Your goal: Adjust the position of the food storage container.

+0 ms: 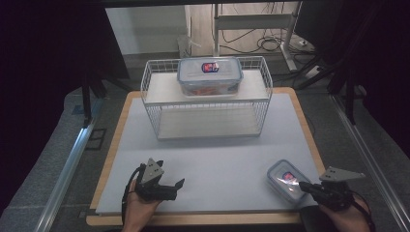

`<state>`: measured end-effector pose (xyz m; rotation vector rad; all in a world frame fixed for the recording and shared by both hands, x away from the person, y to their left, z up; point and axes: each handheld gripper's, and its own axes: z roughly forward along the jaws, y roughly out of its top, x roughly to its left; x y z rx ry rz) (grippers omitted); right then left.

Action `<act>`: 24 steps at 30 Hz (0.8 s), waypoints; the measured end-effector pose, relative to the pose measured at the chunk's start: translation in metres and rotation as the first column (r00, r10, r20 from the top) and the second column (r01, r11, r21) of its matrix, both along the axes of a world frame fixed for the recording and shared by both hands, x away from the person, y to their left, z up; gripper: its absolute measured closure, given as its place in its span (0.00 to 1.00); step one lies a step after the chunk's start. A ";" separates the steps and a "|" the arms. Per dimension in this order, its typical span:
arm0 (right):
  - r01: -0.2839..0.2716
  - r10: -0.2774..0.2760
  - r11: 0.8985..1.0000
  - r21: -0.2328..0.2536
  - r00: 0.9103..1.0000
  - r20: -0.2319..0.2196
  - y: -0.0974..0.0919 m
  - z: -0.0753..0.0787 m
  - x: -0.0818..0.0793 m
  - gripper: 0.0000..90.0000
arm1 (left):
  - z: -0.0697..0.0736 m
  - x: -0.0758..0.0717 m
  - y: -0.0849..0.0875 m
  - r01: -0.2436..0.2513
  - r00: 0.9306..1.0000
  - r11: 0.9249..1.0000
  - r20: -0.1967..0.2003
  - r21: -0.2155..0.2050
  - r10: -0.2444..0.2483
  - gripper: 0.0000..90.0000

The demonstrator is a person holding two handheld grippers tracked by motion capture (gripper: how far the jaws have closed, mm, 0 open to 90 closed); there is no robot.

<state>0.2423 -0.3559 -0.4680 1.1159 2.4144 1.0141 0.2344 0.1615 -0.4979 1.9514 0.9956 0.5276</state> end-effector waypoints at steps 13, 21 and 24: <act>0.052 -0.052 0.998 0.030 0.998 -0.023 -0.025 -0.004 -0.012 1.00 | -0.001 0.001 0.001 -0.005 1.000 1.000 -0.008 -0.007 0.005 0.05; 0.052 -0.053 0.998 0.036 0.999 0.007 -0.018 -0.007 -0.003 1.00 | -0.003 0.003 -0.001 0.008 1.000 1.000 -0.017 -0.008 -0.008 0.05; 0.056 -0.057 0.997 0.052 0.998 0.013 -0.015 -0.009 0.004 1.00 | -0.003 0.004 0.000 0.009 1.000 1.000 -0.019 -0.011 -0.009 0.05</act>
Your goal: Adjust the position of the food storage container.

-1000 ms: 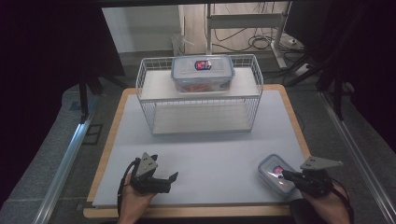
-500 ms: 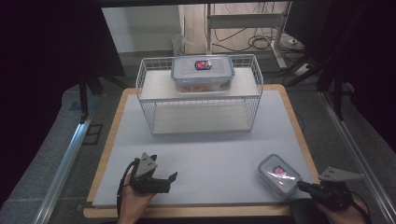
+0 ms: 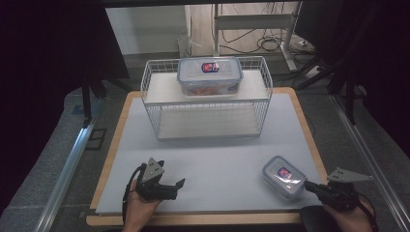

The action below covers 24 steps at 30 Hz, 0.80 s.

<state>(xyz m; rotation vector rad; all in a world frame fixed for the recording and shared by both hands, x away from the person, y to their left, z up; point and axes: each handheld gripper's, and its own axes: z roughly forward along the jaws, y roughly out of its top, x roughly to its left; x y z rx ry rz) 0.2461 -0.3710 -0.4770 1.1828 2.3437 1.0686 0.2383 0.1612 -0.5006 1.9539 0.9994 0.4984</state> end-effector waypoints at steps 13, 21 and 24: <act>-0.020 0.020 1.000 0.014 1.000 0.012 0.021 -0.003 0.032 1.00 | 0.000 0.001 0.001 -0.003 1.000 1.000 -0.002 -0.013 0.003 0.05; -0.023 0.023 1.000 0.011 1.000 0.007 0.038 -0.006 0.055 1.00 | 0.000 0.001 0.003 -0.007 1.000 1.000 -0.003 -0.014 0.007 0.06; -0.023 0.023 0.999 0.022 1.000 0.001 0.044 -0.009 0.063 1.00 | 0.000 0.001 0.004 -0.007 1.000 1.000 -0.005 -0.015 0.007 0.06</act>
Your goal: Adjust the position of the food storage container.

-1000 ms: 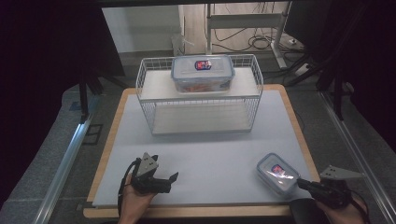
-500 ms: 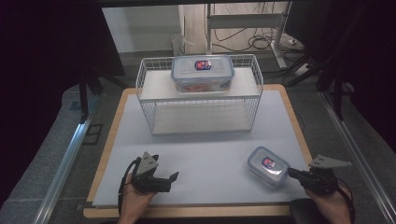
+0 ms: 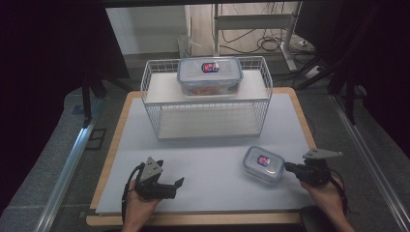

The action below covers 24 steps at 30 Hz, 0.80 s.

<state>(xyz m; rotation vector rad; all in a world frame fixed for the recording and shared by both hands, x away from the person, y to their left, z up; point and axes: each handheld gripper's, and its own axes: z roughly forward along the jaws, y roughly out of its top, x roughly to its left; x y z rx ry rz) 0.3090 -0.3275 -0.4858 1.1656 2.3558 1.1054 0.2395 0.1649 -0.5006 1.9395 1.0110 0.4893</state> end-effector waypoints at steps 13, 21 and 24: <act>0.008 -0.008 1.000 -0.003 1.000 -0.021 0.022 0.000 0.023 1.00 | 0.001 0.002 0.003 -0.006 1.000 1.000 -0.005 -0.014 0.006 0.06; -0.014 0.014 1.000 0.003 0.999 -0.031 0.038 -0.001 0.033 1.00 | 0.001 0.003 0.003 -0.007 1.000 1.000 -0.008 -0.022 0.006 0.06; -0.029 0.029 1.000 0.002 0.999 -0.030 0.047 -0.001 0.038 1.00 | 0.000 0.004 0.003 -0.005 1.000 1.000 -0.010 -0.020 0.005 0.06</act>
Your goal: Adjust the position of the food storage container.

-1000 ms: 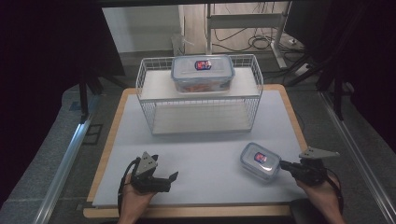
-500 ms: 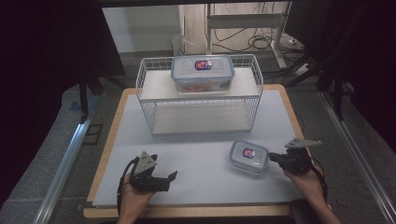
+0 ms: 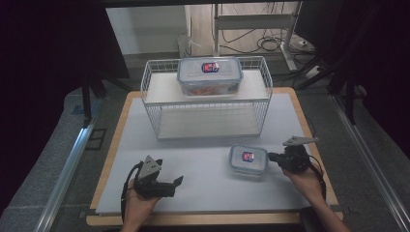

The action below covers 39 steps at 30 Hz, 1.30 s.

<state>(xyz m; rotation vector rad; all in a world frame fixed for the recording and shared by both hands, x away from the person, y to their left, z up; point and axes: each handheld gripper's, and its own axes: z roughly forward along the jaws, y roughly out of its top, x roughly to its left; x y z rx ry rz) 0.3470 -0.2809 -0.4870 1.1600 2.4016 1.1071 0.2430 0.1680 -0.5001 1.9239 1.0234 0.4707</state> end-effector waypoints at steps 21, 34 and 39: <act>-0.041 0.040 0.999 -0.027 0.998 -0.046 0.043 -0.009 0.018 1.00 | -0.001 0.002 0.005 -0.010 1.000 1.000 -0.008 0.004 0.010 0.06; -0.098 0.098 0.995 0.006 0.992 -0.085 0.065 -0.016 0.023 1.00 | -0.001 0.005 0.006 -0.014 1.000 1.000 -0.012 0.001 0.014 0.06; -0.124 0.125 0.992 0.011 0.988 -0.092 0.073 -0.017 0.016 1.00 | -0.001 0.005 0.006 -0.013 1.000 1.000 -0.012 0.000 0.013 0.06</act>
